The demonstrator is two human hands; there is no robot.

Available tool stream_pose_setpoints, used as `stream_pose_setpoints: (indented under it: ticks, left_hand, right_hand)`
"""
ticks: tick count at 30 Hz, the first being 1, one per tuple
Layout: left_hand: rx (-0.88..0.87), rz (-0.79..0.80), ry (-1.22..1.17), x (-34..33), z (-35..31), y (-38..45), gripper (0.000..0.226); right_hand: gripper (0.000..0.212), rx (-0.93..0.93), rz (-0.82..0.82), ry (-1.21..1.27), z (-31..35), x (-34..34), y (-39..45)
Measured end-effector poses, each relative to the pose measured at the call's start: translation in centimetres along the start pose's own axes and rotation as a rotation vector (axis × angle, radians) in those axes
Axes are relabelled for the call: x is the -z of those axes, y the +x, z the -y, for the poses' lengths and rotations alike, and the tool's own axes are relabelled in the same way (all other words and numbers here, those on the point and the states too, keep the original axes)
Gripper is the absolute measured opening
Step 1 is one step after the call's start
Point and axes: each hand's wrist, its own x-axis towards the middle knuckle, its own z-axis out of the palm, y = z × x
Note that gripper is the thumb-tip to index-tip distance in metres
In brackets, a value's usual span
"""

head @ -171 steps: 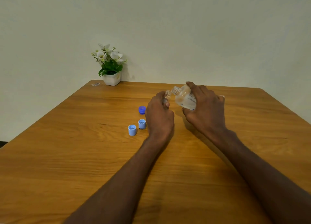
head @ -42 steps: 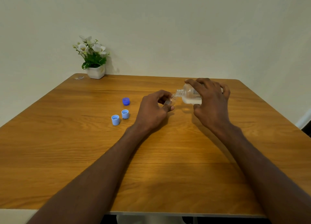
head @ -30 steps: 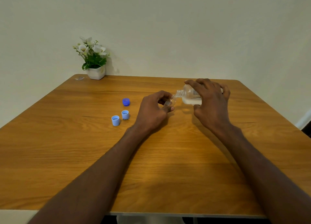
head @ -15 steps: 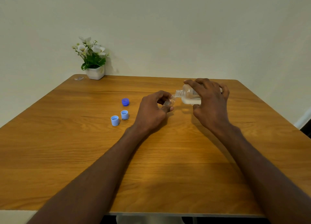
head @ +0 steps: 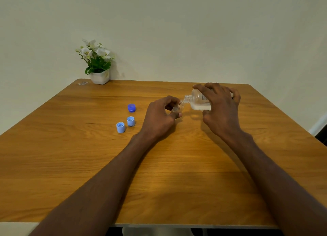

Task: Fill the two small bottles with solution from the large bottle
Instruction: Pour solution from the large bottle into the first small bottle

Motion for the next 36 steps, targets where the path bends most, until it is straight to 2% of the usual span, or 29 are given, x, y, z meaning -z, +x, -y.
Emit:
stream_pose_setpoints:
  ticks: [36]
  left_hand:
    - [-0.013,0.002,-0.010,-0.01,0.09,-0.01,0.037]
  right_hand:
    - [0.091,0.003,-0.007,0.004,0.10,0.07,-0.01]
